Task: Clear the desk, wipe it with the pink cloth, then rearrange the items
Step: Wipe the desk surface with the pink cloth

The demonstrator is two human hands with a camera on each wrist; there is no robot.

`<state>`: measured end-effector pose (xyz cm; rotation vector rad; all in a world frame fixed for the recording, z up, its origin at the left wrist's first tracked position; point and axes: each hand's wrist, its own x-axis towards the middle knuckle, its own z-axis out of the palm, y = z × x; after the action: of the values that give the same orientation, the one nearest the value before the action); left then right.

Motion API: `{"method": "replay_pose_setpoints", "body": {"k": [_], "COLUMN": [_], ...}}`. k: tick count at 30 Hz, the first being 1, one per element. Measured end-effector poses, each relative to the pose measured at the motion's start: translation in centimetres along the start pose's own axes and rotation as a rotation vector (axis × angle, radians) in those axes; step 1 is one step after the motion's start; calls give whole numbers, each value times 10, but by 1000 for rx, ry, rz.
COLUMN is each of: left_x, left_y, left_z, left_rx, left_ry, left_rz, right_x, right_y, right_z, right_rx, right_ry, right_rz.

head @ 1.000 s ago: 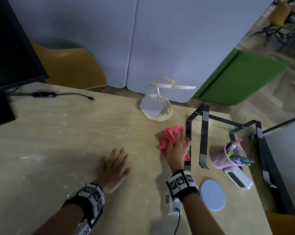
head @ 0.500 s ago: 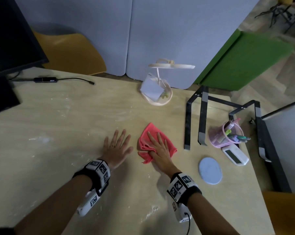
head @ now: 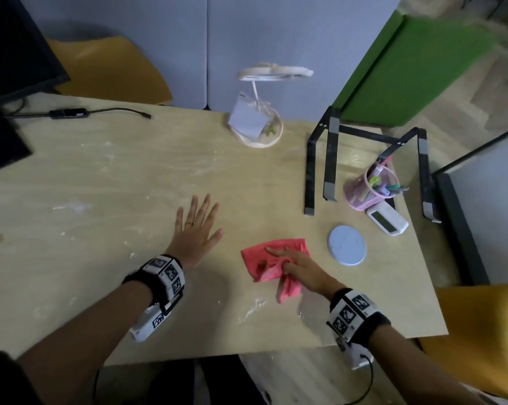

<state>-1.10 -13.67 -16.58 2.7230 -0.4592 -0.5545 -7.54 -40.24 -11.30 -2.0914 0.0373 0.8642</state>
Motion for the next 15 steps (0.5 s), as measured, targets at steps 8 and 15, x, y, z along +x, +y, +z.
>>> {"method": "replay_pose_setpoints", "body": {"k": [8, 15], "left_x": [-88, -98], "left_y": [13, 12], "left_z": [38, 49], "left_rx": [39, 153], "left_ry": [-116, -205], "left_rz": [89, 101], "right_x": [-48, -71], "right_y": [63, 89], "right_z": [-6, 48], "right_rx": [162, -16], "right_ry": [138, 359], "right_rz": [0, -9]}}
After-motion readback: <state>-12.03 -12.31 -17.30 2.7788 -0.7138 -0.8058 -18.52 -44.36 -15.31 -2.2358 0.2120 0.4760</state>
